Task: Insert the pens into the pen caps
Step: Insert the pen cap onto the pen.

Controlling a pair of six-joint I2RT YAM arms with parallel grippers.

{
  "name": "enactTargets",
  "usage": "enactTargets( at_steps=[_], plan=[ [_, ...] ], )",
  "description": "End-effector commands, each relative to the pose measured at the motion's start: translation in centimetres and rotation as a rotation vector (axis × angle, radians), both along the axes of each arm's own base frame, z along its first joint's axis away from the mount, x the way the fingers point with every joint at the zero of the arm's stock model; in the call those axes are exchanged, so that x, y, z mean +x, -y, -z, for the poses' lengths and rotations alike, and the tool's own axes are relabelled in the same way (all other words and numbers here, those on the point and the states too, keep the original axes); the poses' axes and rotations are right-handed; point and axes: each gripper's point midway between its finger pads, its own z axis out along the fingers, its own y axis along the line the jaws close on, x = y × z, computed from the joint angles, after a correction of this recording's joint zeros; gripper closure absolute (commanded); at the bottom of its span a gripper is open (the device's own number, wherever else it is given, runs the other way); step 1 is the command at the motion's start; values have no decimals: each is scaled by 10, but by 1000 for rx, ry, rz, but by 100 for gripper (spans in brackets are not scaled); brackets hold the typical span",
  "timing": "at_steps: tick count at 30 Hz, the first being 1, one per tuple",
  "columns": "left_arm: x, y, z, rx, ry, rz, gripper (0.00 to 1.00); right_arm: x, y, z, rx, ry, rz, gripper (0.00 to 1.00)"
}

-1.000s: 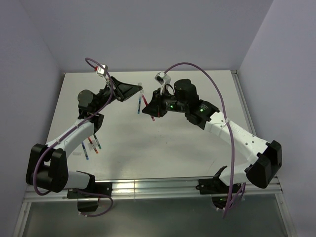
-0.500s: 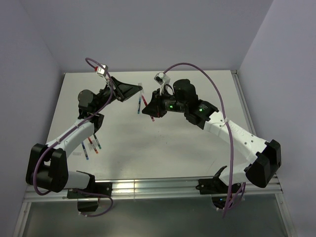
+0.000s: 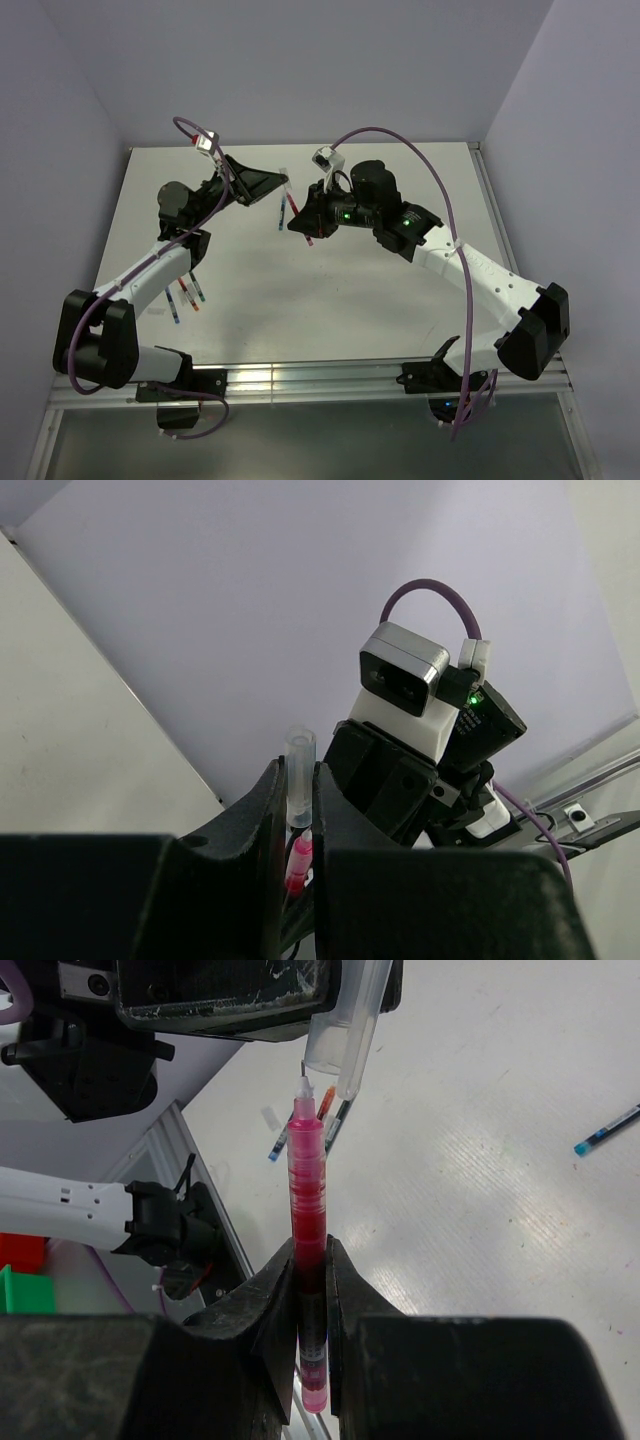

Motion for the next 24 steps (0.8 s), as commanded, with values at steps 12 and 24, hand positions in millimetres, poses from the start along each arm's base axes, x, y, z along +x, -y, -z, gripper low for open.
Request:
enactTargets(
  at_steps=[12, 24],
  plan=[
    [-1, -7, -14, -25, 69, 3, 100, 7, 1, -13, 5, 23, 24, 100],
    [0, -2, -1, 6, 40, -3, 100, 8, 3, -18, 9, 35, 35, 100]
  ],
)
